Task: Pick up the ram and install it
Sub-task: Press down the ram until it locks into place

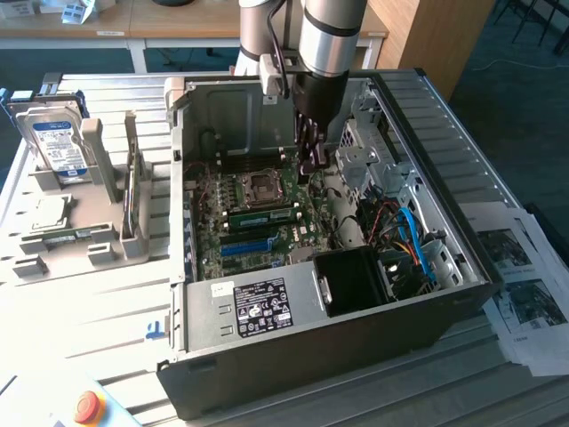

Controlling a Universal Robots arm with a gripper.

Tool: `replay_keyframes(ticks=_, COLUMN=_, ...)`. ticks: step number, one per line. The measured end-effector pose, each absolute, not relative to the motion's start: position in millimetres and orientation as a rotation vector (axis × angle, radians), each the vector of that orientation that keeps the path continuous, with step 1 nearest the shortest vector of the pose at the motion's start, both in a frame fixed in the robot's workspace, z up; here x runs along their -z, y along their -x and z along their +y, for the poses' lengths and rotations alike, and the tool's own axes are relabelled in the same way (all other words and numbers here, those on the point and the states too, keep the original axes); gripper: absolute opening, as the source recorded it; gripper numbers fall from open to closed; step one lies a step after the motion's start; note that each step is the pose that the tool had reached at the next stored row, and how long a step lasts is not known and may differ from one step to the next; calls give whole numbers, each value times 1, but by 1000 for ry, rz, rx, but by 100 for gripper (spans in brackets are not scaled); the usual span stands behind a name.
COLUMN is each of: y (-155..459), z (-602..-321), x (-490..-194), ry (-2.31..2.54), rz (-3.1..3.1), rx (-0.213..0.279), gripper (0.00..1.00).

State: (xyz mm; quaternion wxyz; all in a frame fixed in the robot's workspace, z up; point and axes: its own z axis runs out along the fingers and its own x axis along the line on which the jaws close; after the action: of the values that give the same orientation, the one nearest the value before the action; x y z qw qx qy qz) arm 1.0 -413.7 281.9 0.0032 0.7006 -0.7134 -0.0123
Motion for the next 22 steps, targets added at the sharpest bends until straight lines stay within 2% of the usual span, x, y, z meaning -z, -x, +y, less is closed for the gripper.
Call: replay_keyframes(ticks=22, y=-1, z=-414, x=-269, ry=-2198, rz=-2238, rx=35, gripper=10)
